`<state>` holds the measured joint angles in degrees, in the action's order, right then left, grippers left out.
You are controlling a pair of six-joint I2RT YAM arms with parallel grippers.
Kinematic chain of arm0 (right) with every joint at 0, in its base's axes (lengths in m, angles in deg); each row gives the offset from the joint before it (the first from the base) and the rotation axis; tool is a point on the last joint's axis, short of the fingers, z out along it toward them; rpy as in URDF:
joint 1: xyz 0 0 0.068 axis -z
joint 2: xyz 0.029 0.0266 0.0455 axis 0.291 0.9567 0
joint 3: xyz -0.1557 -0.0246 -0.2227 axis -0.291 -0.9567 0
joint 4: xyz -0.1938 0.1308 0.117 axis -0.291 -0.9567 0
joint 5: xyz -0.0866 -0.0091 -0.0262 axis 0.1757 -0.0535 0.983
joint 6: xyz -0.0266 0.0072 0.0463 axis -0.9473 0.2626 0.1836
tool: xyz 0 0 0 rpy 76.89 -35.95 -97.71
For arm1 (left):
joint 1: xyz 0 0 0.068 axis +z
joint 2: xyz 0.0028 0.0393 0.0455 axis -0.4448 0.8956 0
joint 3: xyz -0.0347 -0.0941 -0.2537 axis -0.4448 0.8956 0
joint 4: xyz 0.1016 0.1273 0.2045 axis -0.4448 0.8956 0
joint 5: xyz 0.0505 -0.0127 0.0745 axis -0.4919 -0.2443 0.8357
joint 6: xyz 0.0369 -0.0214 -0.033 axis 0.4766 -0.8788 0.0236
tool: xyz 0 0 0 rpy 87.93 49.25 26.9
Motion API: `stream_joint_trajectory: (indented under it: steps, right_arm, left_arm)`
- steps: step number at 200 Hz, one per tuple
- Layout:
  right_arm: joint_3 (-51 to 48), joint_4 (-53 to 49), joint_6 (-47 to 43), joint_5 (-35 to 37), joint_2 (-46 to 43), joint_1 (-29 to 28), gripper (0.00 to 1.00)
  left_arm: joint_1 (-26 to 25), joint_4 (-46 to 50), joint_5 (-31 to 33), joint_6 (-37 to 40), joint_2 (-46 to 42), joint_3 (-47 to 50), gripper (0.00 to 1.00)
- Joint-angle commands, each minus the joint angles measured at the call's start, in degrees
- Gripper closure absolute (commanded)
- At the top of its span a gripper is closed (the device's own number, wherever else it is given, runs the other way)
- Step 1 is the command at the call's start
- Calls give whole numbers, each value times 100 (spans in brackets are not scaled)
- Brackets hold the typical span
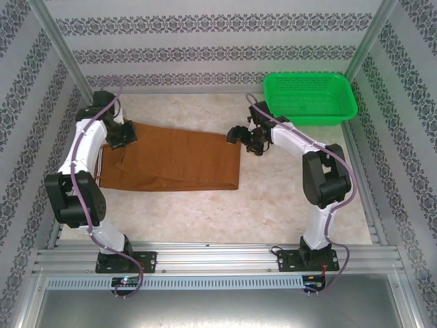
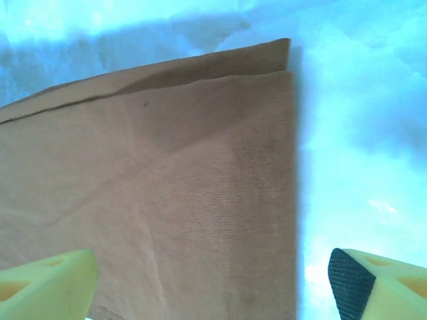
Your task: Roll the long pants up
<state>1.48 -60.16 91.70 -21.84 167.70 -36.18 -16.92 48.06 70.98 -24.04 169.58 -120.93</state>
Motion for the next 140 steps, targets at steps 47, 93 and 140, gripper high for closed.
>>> stream_joint_trajectory:
  steps: [47,93,140]
  right_arm:
    - [392,-151,-66,-103,222,-37,9]
    - [496,-242,-72,-65,314,-33,9]
    - [583,-256,-58,-65,481,-69,9]
  left_arm:
    - [917,915,139,318,-41,-939,95]
    - [1424,1119,30,350,-95,-968,94]
    - [1705,1219,403,183,186,-798,81]
